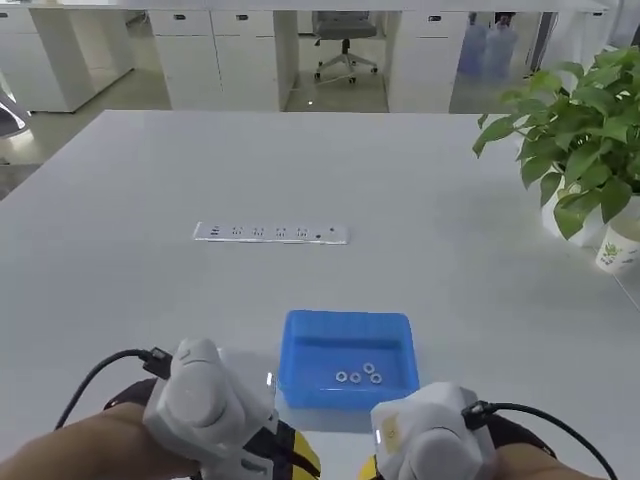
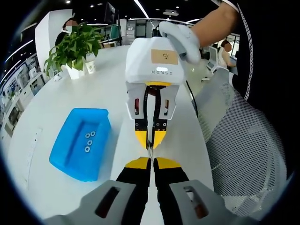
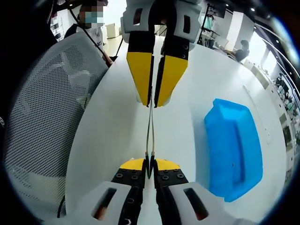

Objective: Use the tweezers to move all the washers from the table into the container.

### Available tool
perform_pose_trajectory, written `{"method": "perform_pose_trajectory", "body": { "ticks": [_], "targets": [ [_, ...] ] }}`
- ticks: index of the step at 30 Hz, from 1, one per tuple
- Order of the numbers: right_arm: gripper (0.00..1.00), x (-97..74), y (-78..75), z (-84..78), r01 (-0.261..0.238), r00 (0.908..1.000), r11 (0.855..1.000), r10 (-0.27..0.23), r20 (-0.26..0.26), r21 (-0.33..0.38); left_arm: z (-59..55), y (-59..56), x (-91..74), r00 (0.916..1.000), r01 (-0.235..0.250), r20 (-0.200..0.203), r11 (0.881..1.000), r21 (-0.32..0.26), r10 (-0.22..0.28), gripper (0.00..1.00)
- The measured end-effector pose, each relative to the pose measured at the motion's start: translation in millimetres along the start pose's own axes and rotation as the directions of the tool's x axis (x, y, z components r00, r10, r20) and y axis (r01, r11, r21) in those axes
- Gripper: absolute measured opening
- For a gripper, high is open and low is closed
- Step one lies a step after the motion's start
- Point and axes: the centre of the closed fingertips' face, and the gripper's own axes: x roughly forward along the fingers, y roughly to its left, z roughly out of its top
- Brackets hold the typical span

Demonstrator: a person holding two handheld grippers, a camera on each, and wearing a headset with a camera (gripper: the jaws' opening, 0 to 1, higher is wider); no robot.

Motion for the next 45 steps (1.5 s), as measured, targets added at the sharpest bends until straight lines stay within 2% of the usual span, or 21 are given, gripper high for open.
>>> {"method": "perform_pose_trajectory", "body": {
  "ticks": [2,4,6,9,14,22,25,33,45],
  "targets": [
    [0.09,0.3,0.2,0.1,-0.001,1.0,1.0,0.001,-0.002,-0.001,-1.1,-0.2,0.3,1.0,0.002,-0.003,1.0,0.001,-0.002,0.06],
    [0.09,0.9,0.1,0.1,-0.001,1.0,1.0,0.001,-0.001,0.0,-8.5,2.4,1.5,0.9991,-0.015,-0.04,1.0,0.025,0.016,0.06],
    [0.08,1.0,0.0,0.0,-0.001,1.0,1.0,0.001,-0.002,0.0,-12.9,-0.1,4.1,0.9985,-0.004,-0.054,1.0,0.03,0.006,0.06],
    [0.08,1.4,-1.0,-0.4,0.001,1.0,1.0,-0.001,-0.007,-0.003,-23.5,0.5,8.6,0.9942,-0.007,-0.107,0.998,0.063,0.014,0.06],
    [0.08,2.4,-1.4,-3.3,0.004,0.9997,1.0,-0.005,-0.023,-0.012,-33.7,2.0,18.5,0.9887,-0.005,-0.149,0.996,0.088,0.018,0.06],
    [0.09,1.7,-2.2,-15.0,0.026,0.9987,1.0,-0.026,-0.043,-0.004,-47.2,8.3,36.9,0.9837,-0.004,-0.179,0.998,0.066,0.015,0.05],
    [0.09,2.2,-3.6,-17.4,0.035,0.9983,0.999,-0.035,-0.047,-0.002,-48.8,9.5,40.4,0.9822,-0.006,-0.187,0.998,0.055,0.016,0.05],
    [0.11,5.6,-2.6,-19.0,0.028,0.9989,0.999,-0.028,-0.039,0.02,-56.0,8.8,44.5,0.9766,0.001,-0.215,0.999,0.046,0.009,0.05],
    [0.14,5.9,-1.6,-17.7,0.006,0.9997,0.997,-0.004,-0.025,0.082,-60.5,9.8,48.6,0.976,-0.009,-0.218,1.0,0.017,0.012,0.06]
  ]
}}
